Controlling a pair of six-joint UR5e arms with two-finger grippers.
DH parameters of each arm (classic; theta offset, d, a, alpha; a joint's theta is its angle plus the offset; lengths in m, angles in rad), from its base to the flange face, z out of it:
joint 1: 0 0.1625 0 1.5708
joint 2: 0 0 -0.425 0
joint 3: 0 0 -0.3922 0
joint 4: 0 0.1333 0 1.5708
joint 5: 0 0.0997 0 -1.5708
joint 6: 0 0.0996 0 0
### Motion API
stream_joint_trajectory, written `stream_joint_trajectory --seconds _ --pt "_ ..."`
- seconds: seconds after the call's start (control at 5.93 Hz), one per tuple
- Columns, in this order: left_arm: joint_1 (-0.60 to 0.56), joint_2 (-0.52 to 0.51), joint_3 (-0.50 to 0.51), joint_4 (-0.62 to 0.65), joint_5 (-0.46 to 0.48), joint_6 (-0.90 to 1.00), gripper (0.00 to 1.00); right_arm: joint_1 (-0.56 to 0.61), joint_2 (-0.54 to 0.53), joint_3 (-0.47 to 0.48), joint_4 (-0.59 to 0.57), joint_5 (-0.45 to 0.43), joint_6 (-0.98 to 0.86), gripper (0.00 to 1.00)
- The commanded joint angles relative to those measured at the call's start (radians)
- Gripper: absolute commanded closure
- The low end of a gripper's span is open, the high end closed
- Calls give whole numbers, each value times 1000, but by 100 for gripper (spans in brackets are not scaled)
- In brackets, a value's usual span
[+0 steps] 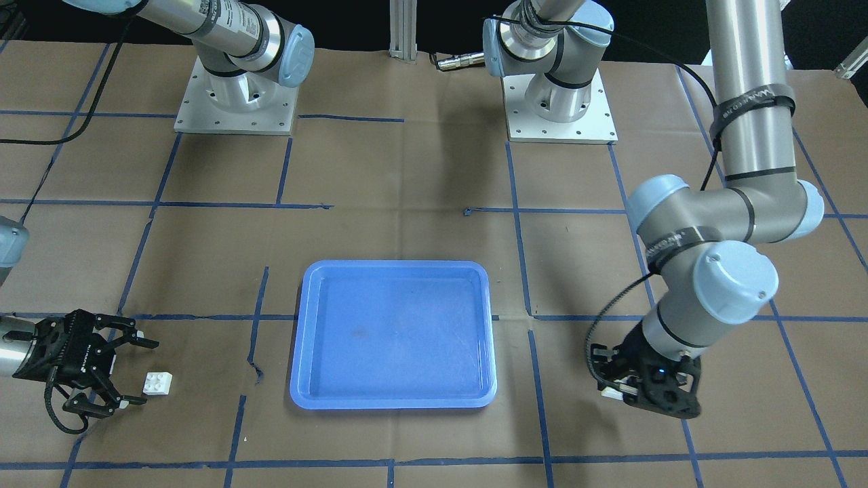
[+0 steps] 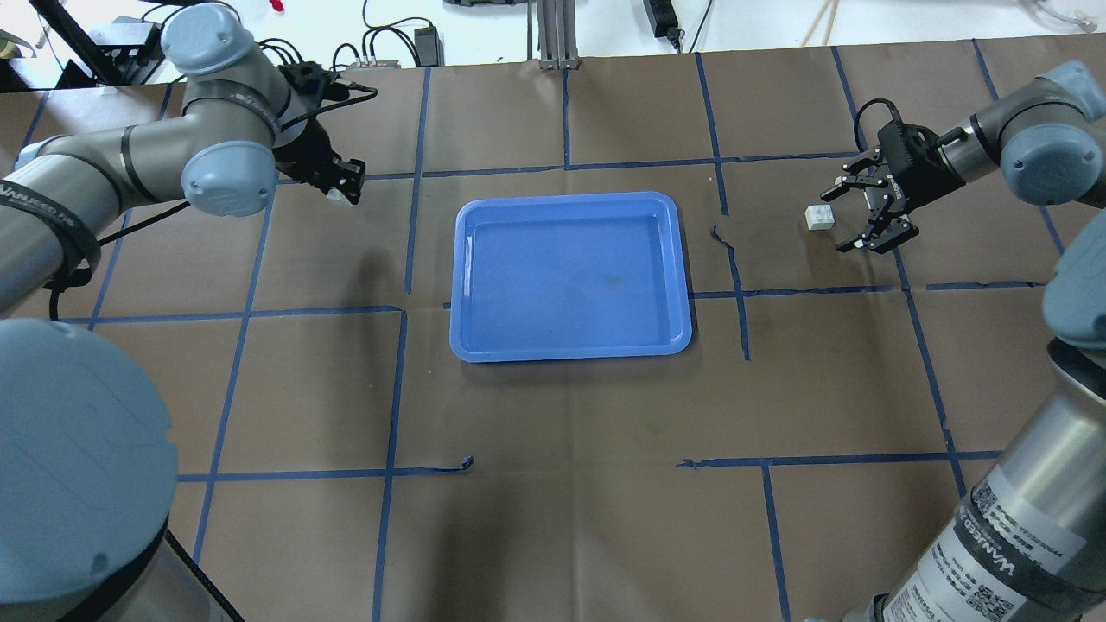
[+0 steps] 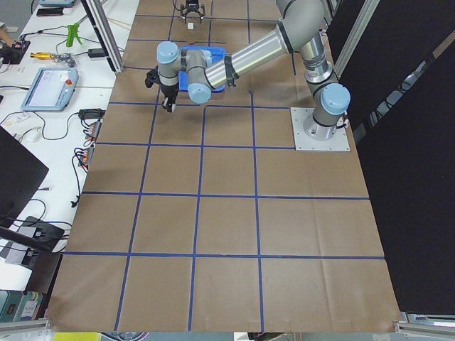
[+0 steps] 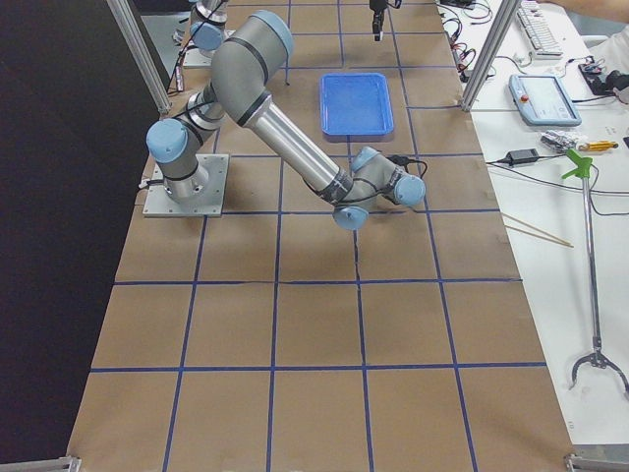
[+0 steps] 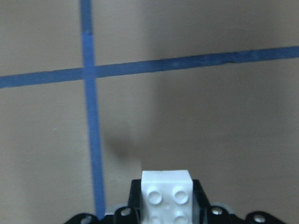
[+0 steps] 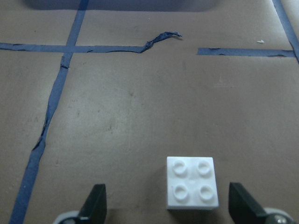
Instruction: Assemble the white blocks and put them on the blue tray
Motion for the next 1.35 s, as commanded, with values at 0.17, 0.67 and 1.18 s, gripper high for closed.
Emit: stream_joint_trajectory --seconds 0.17,0.67,1.18 --pt "-223 17 4 -10 3 128 99 2 0 -2 -1 -2 -2 44" --pt "-361 3 -31 -5 -8 516 99 2 -7 -7 -1 -2 0 65" --pt "-371 -31 -92 2 -13 658 99 20 -67 -46 29 17 35 66"
